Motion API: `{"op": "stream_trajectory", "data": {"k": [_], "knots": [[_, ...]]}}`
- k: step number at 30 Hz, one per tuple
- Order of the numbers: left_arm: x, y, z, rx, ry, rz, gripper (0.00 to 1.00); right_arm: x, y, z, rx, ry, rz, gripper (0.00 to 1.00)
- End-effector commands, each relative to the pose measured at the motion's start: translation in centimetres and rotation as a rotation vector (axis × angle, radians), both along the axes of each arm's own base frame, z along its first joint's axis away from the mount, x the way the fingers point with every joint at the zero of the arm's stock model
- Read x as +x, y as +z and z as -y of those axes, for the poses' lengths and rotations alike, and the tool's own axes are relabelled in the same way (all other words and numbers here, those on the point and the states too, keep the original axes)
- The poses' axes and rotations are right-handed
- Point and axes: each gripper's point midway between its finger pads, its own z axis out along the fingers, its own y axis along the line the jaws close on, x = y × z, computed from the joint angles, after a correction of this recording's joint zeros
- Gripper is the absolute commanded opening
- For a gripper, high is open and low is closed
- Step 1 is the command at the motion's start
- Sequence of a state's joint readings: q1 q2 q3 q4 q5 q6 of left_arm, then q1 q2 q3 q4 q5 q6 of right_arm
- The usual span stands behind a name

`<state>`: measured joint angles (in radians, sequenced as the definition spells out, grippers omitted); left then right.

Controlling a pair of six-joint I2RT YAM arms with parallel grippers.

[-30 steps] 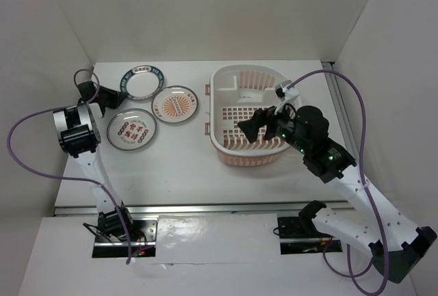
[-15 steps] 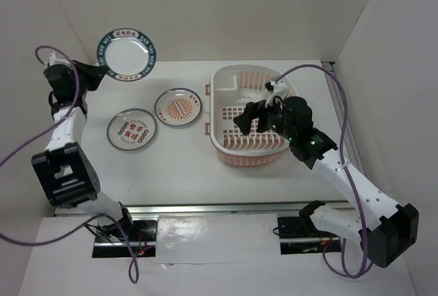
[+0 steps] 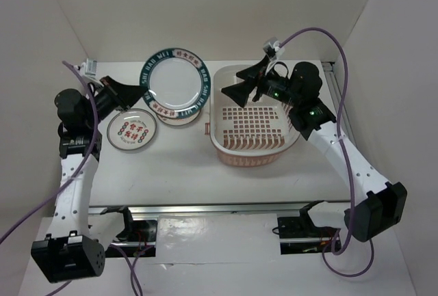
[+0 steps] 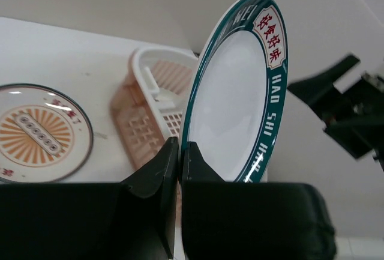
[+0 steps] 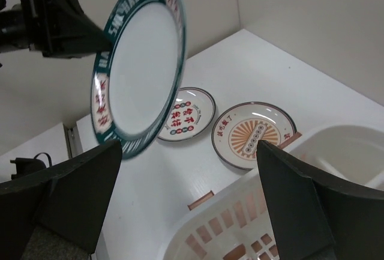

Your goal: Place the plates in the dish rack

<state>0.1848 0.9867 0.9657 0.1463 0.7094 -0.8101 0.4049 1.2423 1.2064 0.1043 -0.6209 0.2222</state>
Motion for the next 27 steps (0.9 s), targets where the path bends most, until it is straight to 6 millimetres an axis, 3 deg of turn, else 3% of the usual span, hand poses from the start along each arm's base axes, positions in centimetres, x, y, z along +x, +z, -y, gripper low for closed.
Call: {"op": "stream_trajectory", "data": {"k": [1,6,9,10,11,15,16,19,20,21,22,23,24,25,26,27], "knots": [[-2.9,1.8,3.0,0.052,-0.141,0.121,0.0,0.6,2.9,-0.1,0.015,0.046,0.089,1.0],[-3.9,1.5,5.6,0.053,-0.214,0.136,0.0,0.9,1.7,-1.1,0.062,0.078,0.036,1.0],[-4.0,1.4,6.3,0.034,-0.248,0.139,0.0,1.1,0.9,-1.6,0.069,0.08,0.004,1.0],[-4.0,1.6,6.3,0.035,-0.248,0.15,0.0,1.4,-0.1,-2.1,0.062,0.081,-0.021,0.96],[-3.7,0.9,6.4,0.024,-0.249,0.122,0.0,1.2,-0.8,-3.0,0.059,0.102,-0.048,0.9],[-3.7,1.3,6.5,0.02,-0.26,0.139,0.0,0.6,-2.2,-5.2,0.03,0.124,-0.098,0.69],[-3.7,1.3,6.5,0.02,-0.26,0.139,0.0,0.2,-2.2,-5.6,0.03,0.135,-0.099,0.54],[-3.5,1.1,6.3,0.025,-0.248,0.135,0.0,-0.5,-2.5,-6.5,0.034,0.14,-0.129,0.43],[-3.4,1.3,6.2,0.023,-0.237,0.135,0.0,-0.4,-2.8,-6.5,0.028,0.13,-0.143,0.22],[-3.3,1.3,6.2,0.03,-0.236,0.14,0.0,-0.6,-2.7,-6.6,0.026,0.119,-0.148,0.11],[-3.3,1.2,6.0,0.035,-0.22,0.136,0.0,-0.2,-3.1,-6.2,0.015,0.057,-0.174,0.01],[-3.0,1.3,5.6,0.04,-0.194,0.127,0.0,0.3,-2.9,-5.9,0.015,0.018,-0.179,0.0],[-2.8,0.1,5.3,0.041,-0.174,0.071,0.1,0.6,-2.5,-5.4,0.017,-0.024,-0.179,0.0],[-2.5,0.4,4.7,0.059,-0.126,0.072,0.28,1.6,-2.8,-4.0,-0.012,-0.128,-0.191,0.0],[-2.2,-0.1,4.3,0.07,-0.098,0.044,0.72,2.5,-1.9,-3.1,-0.021,-0.198,-0.181,0.0],[-2.3,-0.3,3.9,0.085,-0.071,0.026,0.93,2.6,-1.2,-2.2,-0.031,-0.264,-0.174,0.0]]}}
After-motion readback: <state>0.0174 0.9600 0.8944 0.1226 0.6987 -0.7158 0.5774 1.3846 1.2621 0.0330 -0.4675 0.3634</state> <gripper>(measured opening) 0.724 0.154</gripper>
